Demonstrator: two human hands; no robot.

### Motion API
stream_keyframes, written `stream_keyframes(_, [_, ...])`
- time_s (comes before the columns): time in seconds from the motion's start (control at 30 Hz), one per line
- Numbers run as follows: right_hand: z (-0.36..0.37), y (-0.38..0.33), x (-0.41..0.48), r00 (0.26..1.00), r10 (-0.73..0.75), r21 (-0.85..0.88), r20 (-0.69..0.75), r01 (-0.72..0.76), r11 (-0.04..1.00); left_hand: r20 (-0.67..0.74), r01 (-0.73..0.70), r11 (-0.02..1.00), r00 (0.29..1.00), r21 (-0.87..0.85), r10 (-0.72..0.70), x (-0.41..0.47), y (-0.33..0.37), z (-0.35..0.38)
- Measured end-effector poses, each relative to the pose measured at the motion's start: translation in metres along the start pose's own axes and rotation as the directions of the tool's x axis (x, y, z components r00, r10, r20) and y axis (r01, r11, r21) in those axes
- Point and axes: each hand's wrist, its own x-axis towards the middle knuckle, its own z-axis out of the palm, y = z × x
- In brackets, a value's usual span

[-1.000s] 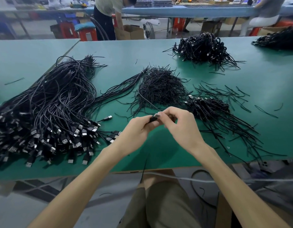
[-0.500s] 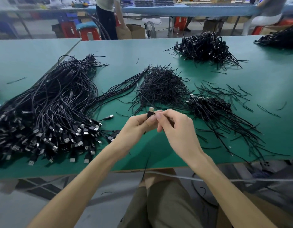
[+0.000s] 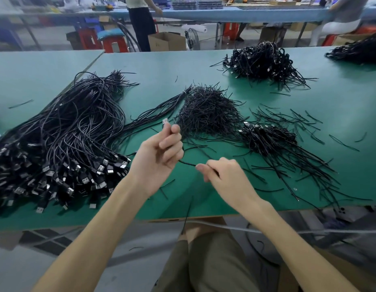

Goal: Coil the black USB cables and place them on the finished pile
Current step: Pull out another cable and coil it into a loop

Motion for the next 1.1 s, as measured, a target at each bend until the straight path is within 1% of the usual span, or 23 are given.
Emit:
stream_keyframes(0.03, [-0.005,0.005,0.004,1.0,-0.025,-0.136,-0.014,0.023,0.99,0.033,-0.022,0.982,0.999,0.187,0.016,-0.003,-0.001,-0.003])
stream_keyframes(0.07, [-0.01,0.009,0.009,0.999,-0.033,-0.249,-0.022,0.027,0.968,0.064,-0.041,0.917,0.998,0.397,0.017,-0.005,-0.003,-0.006])
stream_keyframes(0.1, [-0.015,0.012,0.013,1.0,-0.017,-0.309,-0.023,0.009,0.951,0.091,-0.057,0.8,0.996,0.597,0.003,-0.006,-0.007,-0.008])
stream_keyframes(0.13, [-0.018,0.015,0.016,0.999,0.017,-0.288,-0.028,-0.024,0.957,0.111,-0.07,0.631,0.993,0.773,-0.026,-0.005,-0.011,-0.01])
stream_keyframes(0.17, [-0.021,0.016,0.018,0.998,0.058,-0.175,-0.039,-0.064,0.983,0.125,-0.087,0.414,0.99,0.906,-0.066,-0.006,-0.017,-0.011])
stream_keyframes(0.2, [-0.023,0.016,0.019,0.995,0.088,-0.017,-0.051,-0.089,0.996,0.127,-0.105,0.195,0.987,0.975,-0.101,-0.006,-0.024,-0.014])
stream_keyframes(0.23, [-0.024,0.014,0.02,0.994,0.092,0.101,-0.065,-0.086,0.991,0.117,-0.114,0.035,0.988,0.993,-0.098,-0.006,-0.032,-0.017])
stream_keyframes(0.27, [-0.024,0.01,0.02,0.994,0.075,0.17,-0.081,-0.06,0.984,0.11,-0.111,-0.027,0.993,0.993,-0.039,-0.007,-0.039,-0.02])
stream_keyframes(0.3, [-0.024,0.003,0.021,0.995,0.054,0.216,-0.089,-0.034,0.976,0.11,-0.111,0.016,0.993,0.994,0.051,-0.009,-0.044,-0.022])
stream_keyframes(0.37, [-0.022,-0.008,0.021,0.993,0.018,0.304,-0.12,0.019,0.952,0.086,-0.149,0.257,0.967,0.955,0.241,-0.008,-0.048,-0.024])
stream_keyframes(0.4, [-0.022,-0.011,0.021,0.989,0.01,0.342,-0.147,0.041,0.939,0.052,-0.166,0.378,0.954,0.911,0.295,-0.006,-0.048,-0.024])
stream_keyframes(0.43, [-0.021,-0.013,0.02,0.985,0.012,0.381,-0.172,0.056,0.923,0.01,-0.171,0.497,0.95,0.851,0.311,-0.003,-0.048,-0.022])
stream_keyframes(0.5, [-0.015,-0.016,0.016,0.982,0.018,0.428,-0.188,0.065,0.901,-0.084,-0.144,0.733,0.961,0.665,0.264,0.002,-0.049,-0.016])
stream_keyframes(0.53, [-0.011,-0.019,0.013,0.983,0.016,0.441,-0.184,0.068,0.895,-0.11,-0.128,0.822,0.968,0.554,0.225,0.003,-0.049,-0.014])
stream_keyframes(0.57, [-0.007,-0.022,0.011,0.984,0.015,0.455,-0.178,0.069,0.888,-0.122,-0.119,0.876,0.973,0.467,0.198,0.004,-0.05,-0.013])
stream_keyframes(0.6, [-0.004,-0.026,0.01,0.983,0.018,0.478,-0.182,0.073,0.875,-0.12,-0.115,0.899,0.976,0.423,0.182,0.004,-0.049,-0.013])
stream_keyframes(0.67, [-0.004,-0.031,0.012,0.974,0.026,0.524,-0.227,0.1,0.846,-0.096,-0.124,0.911,0.98,0.393,0.175,0.004,-0.047,-0.012])
stream_keyframes(0.73, [-0.007,-0.032,0.015,0.965,0.003,0.509,-0.263,0.135,0.85,-0.072,-0.131,0.928,0.984,0.349,0.165,0.004,-0.045,-0.01])
stream_keyframes(0.8, [-0.007,-0.032,0.014,0.969,-0.048,0.434,-0.24,0.152,0.888,-0.081,-0.103,0.958,0.988,0.269,0.129,0.005,-0.044,-0.007])
stream_keyframes(0.9, [0.005,-0.028,0.006,0.981,-0.107,0.268,-0.162,0.148,0.952,-0.096,-0.032,0.997,0.995,0.074,0.039,0.007,-0.04,0.003])
stream_keyframes(0.97, [0.014,-0.02,0.002,0.985,-0.127,0.204,-0.119,0.149,0.968,-0.112,-0.004,0.998,0.994,-0.06,-0.003,0.01,-0.037,0.009])
stream_keyframes(1.03, [0.019,-0.01,0.001,0.987,-0.143,0.139,-0.077,0.153,0.978,-0.157,-0.017,0.982,0.988,-0.187,-0.013,0.01,-0.03,0.01])
stream_keyframes(1.1, [0.017,0.001,0.007,0.988,-0.149,0.012,-0.044,0.149,0.989,-0.169,-0.044,0.966,0.986,-0.256,0.0,0.006,-0.02,0.007])
